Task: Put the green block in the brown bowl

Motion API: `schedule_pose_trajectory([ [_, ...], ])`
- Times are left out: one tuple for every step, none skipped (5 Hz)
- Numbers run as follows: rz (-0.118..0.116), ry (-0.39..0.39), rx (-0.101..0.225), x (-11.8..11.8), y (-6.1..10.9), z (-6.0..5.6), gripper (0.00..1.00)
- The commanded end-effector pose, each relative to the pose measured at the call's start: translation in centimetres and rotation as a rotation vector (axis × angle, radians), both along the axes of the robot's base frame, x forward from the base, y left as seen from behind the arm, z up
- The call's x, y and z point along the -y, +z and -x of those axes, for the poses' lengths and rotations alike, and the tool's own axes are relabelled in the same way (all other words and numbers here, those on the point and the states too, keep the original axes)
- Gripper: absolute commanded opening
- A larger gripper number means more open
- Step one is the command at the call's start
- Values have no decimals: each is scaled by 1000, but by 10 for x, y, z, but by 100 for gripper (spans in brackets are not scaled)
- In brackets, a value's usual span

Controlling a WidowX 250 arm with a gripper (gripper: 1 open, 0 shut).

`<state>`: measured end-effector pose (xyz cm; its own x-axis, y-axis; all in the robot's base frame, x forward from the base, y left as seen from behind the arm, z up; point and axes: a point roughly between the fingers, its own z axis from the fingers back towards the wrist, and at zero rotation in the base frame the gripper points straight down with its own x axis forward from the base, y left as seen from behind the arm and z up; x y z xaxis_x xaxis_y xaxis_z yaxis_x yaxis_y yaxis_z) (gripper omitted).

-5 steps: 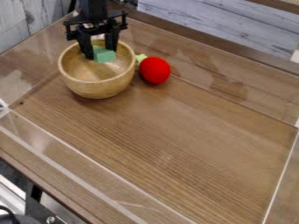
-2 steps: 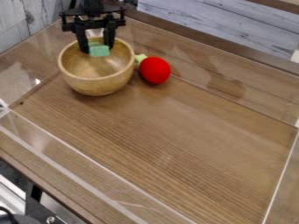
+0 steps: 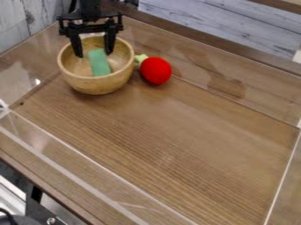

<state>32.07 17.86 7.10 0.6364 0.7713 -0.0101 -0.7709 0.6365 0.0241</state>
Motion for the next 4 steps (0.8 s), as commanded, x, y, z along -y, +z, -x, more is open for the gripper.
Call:
schedule_pose_trajectory([
  [-25, 14, 44, 2, 24, 0, 100],
  [-22, 45, 43, -11, 36, 5, 100],
  [-14, 73, 46, -21, 50, 9, 100],
  [-4, 86, 46, -11, 53, 0, 100],
])
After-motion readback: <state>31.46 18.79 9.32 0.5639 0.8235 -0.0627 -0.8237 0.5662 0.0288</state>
